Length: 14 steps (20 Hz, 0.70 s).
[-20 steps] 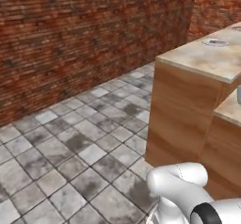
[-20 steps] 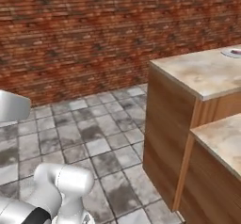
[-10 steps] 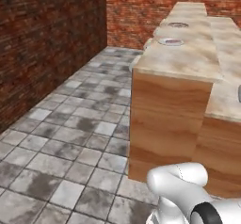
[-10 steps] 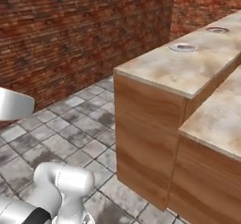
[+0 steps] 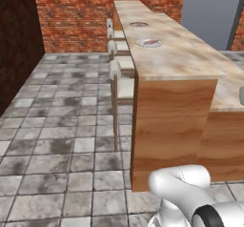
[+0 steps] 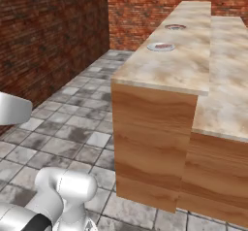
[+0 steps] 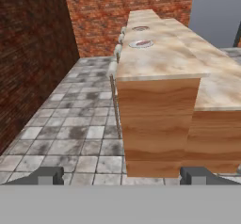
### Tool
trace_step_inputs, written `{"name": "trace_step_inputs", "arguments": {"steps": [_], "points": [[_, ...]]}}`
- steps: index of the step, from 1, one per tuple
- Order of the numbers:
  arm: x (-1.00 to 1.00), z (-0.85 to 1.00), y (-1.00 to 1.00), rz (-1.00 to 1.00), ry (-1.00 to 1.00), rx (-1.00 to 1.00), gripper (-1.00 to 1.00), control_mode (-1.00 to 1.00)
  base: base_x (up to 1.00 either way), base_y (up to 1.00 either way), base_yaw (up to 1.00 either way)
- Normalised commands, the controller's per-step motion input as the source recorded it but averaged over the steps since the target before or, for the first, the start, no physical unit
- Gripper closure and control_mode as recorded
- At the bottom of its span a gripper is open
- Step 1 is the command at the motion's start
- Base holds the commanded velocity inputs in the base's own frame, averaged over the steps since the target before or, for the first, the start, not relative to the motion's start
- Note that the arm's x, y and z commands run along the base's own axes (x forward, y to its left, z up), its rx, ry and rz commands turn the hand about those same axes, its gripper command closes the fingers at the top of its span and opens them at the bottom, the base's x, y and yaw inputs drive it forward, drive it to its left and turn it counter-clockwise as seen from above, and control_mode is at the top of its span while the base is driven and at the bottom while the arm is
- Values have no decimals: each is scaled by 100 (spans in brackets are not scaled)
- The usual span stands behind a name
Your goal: Transport the steak and squash to the fridge. Place the steak on the rack containing meat and place the squash on the rack containing the vegetable, ensuring meats and vegetables are on different racks.
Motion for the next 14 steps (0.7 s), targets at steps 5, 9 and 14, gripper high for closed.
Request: {"name": "trace_step_inputs", "arguments": {"steps": [5,9,14], "points": [[0,0,0,0,0,0,-100,100,54,100,-55],[0,0,0,0,0,0,-100,100,48,100,-45],[0,0,0,0,0,0,-100,100,54,100,-38]]}}
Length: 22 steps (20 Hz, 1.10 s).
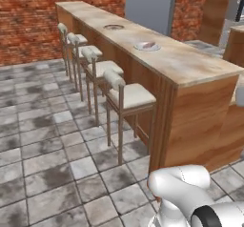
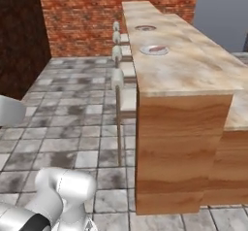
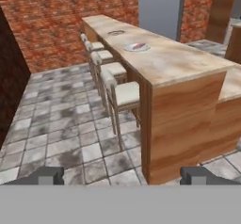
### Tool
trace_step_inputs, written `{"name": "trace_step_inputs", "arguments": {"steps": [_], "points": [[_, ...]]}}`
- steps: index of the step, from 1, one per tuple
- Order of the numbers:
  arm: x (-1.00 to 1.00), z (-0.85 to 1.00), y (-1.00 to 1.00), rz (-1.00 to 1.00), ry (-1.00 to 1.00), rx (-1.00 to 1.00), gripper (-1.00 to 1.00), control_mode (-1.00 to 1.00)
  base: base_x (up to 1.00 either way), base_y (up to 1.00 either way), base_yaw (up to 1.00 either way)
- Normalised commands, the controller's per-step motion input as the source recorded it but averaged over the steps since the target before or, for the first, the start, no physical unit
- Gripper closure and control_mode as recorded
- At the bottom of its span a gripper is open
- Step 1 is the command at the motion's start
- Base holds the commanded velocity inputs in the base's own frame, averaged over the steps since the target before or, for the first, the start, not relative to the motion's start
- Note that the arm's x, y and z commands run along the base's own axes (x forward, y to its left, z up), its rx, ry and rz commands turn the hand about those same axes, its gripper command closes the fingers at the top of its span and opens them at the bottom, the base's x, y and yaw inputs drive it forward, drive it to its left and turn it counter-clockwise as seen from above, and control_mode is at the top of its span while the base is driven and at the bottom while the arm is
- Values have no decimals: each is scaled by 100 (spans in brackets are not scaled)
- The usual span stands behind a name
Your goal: Transport the steak and squash to the fridge. Place the steak on the rack containing meat and place the squash on the rack containing the vegetable, ensuring meats and vegetables are on different racks.
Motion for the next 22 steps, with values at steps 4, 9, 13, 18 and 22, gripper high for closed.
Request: {"name": "trace_step_inputs", "arguments": {"steps": [4,9,13,18,22], "points": [[0,0,0,0,0,0,-100,100,56,100,-38],[0,0,0,0,0,0,-100,100,95,100,-47],[0,0,0,0,0,0,-100,100,100,100,-49],[0,0,0,0,0,0,-100,100,100,100,-52],[0,0,0,0,0,0,-100,100,88,100,-43]]}}
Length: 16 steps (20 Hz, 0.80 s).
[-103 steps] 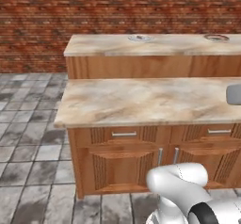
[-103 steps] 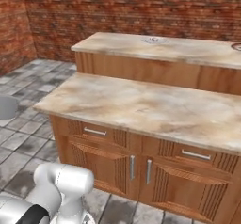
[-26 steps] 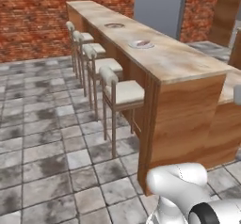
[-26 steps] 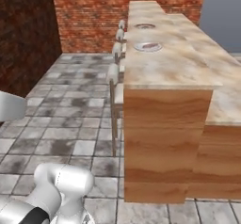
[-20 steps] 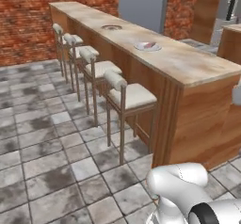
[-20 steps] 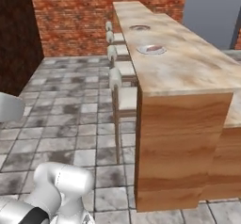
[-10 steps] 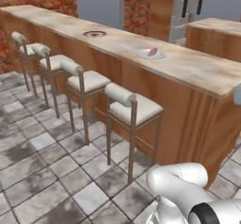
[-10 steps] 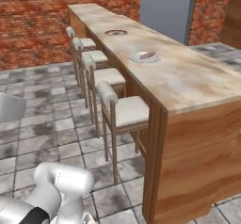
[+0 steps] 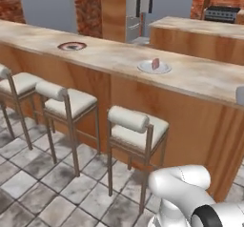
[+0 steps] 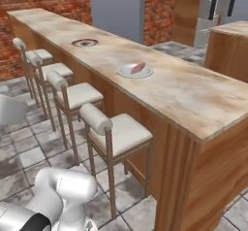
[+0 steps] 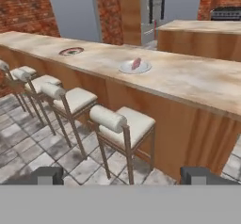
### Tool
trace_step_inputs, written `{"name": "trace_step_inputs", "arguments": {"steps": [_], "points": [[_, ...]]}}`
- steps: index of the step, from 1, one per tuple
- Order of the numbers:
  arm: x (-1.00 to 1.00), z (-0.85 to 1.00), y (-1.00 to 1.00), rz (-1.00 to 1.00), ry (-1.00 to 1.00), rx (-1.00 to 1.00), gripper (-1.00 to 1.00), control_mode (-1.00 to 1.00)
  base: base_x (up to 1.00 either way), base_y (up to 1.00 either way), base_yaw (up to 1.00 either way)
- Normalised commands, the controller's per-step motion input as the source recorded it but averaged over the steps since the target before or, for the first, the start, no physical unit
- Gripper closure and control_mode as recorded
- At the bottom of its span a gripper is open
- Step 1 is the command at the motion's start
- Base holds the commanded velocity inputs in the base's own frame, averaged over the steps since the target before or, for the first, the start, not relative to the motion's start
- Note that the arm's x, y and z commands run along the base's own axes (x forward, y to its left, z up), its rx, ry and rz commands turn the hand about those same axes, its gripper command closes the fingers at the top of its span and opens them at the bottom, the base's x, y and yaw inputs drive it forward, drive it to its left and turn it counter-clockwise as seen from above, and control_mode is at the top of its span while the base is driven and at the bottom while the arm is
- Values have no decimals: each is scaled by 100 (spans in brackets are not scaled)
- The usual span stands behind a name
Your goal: Transport the steak and squash to the fridge. Place the steak on the rack containing meat and place the squash on the rack containing the vegetable, ensuring meats and vegetables are on different racks.
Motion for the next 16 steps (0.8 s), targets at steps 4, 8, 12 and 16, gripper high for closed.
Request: {"name": "trace_step_inputs", "arguments": {"steps": [4,8,12,16], "points": [[0,0,0,0,0,0,-100,100,66,100,-41],[0,0,0,0,0,0,-100,100,28,100,-46],[0,0,0,0,0,0,-100,100,39,100,-48],[0,0,0,0,0,0,-100,100,90,74,-25]]}}
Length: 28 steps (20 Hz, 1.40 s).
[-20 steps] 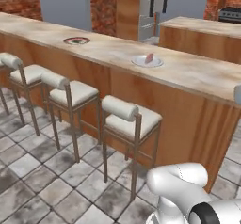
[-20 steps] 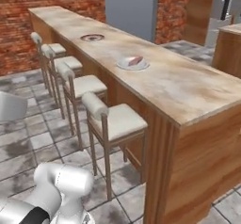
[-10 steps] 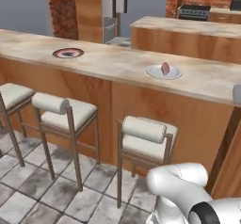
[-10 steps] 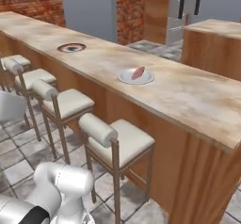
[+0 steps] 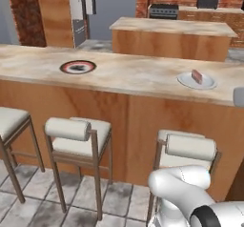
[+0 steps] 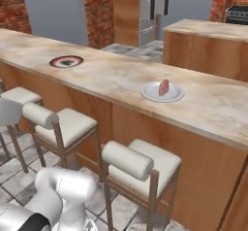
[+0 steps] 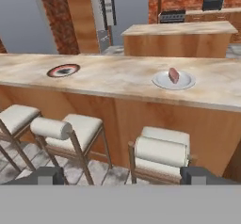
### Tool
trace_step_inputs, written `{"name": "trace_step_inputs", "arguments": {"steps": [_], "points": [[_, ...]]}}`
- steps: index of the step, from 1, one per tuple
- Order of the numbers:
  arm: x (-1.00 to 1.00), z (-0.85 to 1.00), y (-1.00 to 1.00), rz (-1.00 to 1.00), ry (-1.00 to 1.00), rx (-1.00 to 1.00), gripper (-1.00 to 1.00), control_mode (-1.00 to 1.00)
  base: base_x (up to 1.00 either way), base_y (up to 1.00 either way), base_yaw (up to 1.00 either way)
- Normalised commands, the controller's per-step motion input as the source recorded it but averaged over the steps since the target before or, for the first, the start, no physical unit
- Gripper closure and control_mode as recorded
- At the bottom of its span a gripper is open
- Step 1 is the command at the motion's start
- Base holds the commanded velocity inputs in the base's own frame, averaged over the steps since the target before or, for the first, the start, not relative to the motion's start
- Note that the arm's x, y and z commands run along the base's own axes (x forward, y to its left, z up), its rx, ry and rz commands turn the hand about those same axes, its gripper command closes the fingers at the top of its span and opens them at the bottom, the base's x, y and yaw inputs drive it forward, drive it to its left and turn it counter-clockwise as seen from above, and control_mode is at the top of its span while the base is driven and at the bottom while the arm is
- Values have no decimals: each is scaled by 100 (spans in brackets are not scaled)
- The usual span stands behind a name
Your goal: Transport the steak and squash to the fridge. Place the steak on the rack containing meat and place the squash on the rack containing the vegetable, ensuring meats and vegetables are on different racks.
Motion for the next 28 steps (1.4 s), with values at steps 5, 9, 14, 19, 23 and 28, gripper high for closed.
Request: {"name": "trace_step_inputs", "arguments": {"steps": [5,9,14,19,23,28], "points": [[0,0,0,0,0,0,-100,100,39,64,-23],[0,0,0,0,0,0,-100,100,66,-8,-9],[0,0,0,0,0,0,-100,100,44,-87,-7],[0,0,0,0,0,0,-100,100,0,-85,-9],[0,0,0,0,0,0,-100,100,-28,-63,-9],[0,0,0,0,0,0,-100,100,25,20,-21]]}}
